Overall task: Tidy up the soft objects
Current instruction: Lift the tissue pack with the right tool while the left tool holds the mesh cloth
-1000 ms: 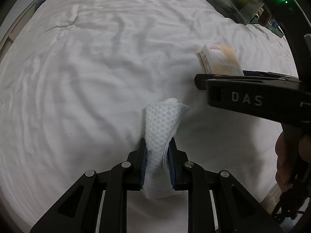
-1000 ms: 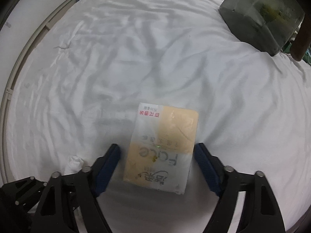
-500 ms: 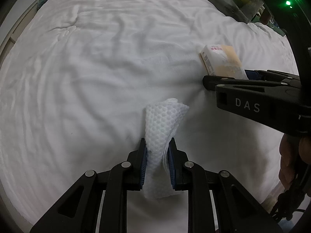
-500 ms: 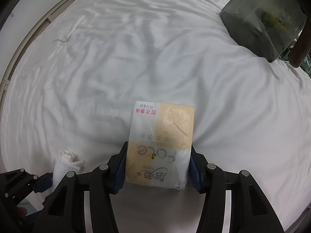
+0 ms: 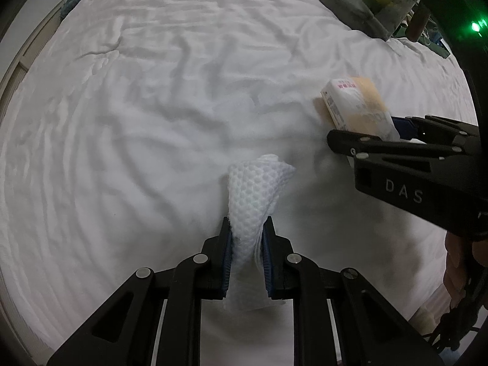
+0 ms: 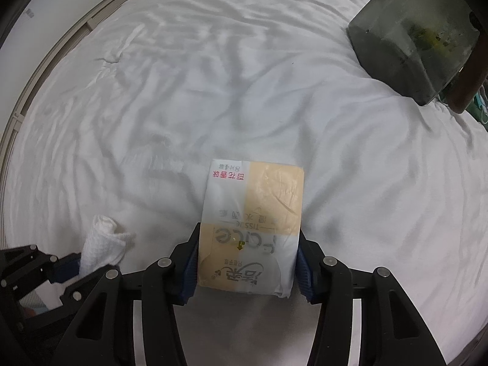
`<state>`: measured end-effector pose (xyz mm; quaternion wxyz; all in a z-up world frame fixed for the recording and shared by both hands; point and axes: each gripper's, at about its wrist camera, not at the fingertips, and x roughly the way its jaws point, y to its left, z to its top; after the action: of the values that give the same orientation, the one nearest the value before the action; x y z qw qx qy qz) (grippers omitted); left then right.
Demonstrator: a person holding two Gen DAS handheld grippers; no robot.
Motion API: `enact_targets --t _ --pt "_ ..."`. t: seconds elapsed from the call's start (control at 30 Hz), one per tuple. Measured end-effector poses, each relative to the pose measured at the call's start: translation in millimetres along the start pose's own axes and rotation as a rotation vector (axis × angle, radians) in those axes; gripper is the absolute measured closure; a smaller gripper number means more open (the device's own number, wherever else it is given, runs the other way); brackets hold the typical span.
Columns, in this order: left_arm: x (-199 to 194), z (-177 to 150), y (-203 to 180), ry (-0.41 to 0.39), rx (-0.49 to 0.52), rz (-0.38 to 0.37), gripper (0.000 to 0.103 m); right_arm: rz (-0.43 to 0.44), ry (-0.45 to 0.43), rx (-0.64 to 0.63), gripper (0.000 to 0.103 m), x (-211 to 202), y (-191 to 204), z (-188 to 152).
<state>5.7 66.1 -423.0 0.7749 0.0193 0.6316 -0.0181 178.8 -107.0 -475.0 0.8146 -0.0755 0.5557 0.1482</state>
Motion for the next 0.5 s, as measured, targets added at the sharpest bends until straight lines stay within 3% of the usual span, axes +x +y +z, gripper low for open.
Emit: enact_targets --t 0.5 --pt "-10.2 27.6 -28.5 -0.013 0.000 0.028 0.089 0.013 -0.001 -0.016 0.052 -22.7 -29.5 -15.2"
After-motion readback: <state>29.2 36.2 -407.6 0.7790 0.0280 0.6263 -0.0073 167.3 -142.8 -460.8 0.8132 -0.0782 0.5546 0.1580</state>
